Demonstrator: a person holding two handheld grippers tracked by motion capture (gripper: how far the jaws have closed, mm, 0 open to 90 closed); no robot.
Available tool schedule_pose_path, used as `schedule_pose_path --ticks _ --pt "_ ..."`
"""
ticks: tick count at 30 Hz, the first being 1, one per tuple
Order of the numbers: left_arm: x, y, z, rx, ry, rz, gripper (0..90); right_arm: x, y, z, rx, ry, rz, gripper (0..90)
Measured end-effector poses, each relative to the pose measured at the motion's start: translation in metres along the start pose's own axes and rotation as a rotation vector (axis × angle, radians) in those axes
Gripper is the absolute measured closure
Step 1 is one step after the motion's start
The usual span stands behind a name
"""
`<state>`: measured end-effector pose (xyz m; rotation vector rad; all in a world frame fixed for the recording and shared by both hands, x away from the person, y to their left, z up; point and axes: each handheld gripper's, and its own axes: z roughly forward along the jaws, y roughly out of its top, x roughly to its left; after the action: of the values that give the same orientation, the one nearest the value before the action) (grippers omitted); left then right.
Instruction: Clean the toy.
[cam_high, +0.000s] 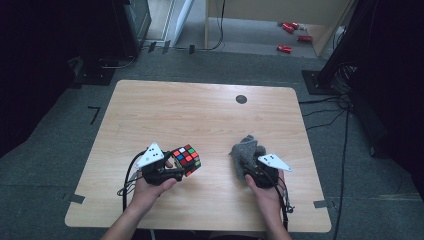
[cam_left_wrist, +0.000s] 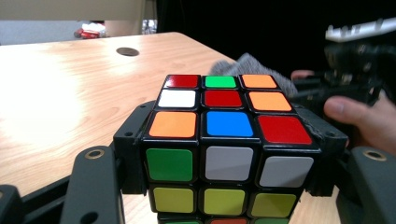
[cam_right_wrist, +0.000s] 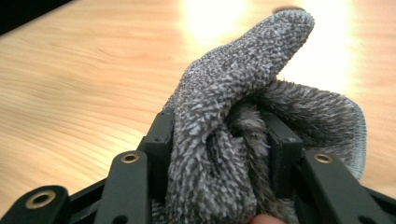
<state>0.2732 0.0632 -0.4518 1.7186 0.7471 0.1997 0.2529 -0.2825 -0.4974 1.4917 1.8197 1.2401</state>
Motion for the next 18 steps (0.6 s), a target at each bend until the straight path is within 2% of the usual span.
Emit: schedule_pose_path --ticks 3,6,9,12,17,18 --pt "0.003 -0.001 -0.001 -0.004 0.009 -0.010 34.0 -0.009 -0.005 0.005 0.033 -0.014 0.017 52.9" --pt "0.003 -0.001 -0.001 -0.005 0.005 -0.011 34.1 -0.014 -0.012 0.012 0.072 -0.020 0.010 51.2" --pt "0.002 -0.001 0.001 0.001 0.005 -0.003 34.1 -0.016 -0.015 0.013 0.074 -0.009 0.022 48.1" --pt "0.002 -0.002 0.002 0.010 0.011 -0.003 34.1 -0.014 -0.009 0.006 0.025 -0.012 0.008 38.5" --pt "0.004 -0.001 0.001 0.006 0.017 -0.009 34.1 -0.006 0.008 -0.012 -0.104 0.003 0.003 32.4" --pt "0.004 -0.001 0.001 0.006 0.018 -0.010 34.1 -0.002 0.011 -0.016 -0.131 0.020 -0.002 32.2"
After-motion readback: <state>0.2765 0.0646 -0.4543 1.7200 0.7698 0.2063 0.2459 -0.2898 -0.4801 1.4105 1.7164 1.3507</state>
